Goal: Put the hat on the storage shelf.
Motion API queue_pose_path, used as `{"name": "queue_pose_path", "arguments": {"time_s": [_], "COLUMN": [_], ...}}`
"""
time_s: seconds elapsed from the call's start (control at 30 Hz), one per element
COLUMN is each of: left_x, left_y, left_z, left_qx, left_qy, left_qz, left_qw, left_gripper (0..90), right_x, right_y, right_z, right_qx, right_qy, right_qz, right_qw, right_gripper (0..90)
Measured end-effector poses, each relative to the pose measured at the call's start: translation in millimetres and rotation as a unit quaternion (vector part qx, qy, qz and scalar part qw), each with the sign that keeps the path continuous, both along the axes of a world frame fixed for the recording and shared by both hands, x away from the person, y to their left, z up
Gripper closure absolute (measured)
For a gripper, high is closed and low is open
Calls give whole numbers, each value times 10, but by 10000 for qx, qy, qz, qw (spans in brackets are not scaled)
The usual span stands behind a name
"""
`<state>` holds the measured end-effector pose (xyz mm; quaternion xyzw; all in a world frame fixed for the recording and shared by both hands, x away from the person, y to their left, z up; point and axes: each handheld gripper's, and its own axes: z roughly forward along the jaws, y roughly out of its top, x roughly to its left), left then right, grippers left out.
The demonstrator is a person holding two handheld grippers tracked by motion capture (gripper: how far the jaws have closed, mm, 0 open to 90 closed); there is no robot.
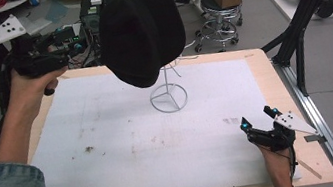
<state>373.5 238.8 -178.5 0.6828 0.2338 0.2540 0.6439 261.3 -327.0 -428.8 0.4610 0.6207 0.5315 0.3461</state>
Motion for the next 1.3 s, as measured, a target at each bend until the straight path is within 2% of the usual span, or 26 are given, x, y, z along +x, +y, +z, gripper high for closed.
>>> {"name": "queue_pose_path", "arguments": {"time_s": [0.27,0.53,0.93,1.07,1.3], "left_x": [-103,-208,-320,-356,-422], "left_y": [124,159,198,219,249], "left_z": [-131,-300,-651,-771,-926], "left_qx": [80,164,339,326,384], "left_qy": [47,49,83,114,48], "left_qz": [297,448,735,811,1000], "left_qw": [9995,9988,9967,9961,9942], "left_gripper": [342,296,267,255,242], "right_x": [2,9,11,-1,-9], "right_y": [16,30,40,47,56], "right_z": [1,0,2,7,7], "right_qx": [-7,12,2,23,30], "right_qy": [-1,-4,-26,-34,-14], "right_qz": [-10,6,22,27,18], "right_qw": [10000,10000,10000,10000,10000], "right_gripper": [69,70,70,70,70]}}
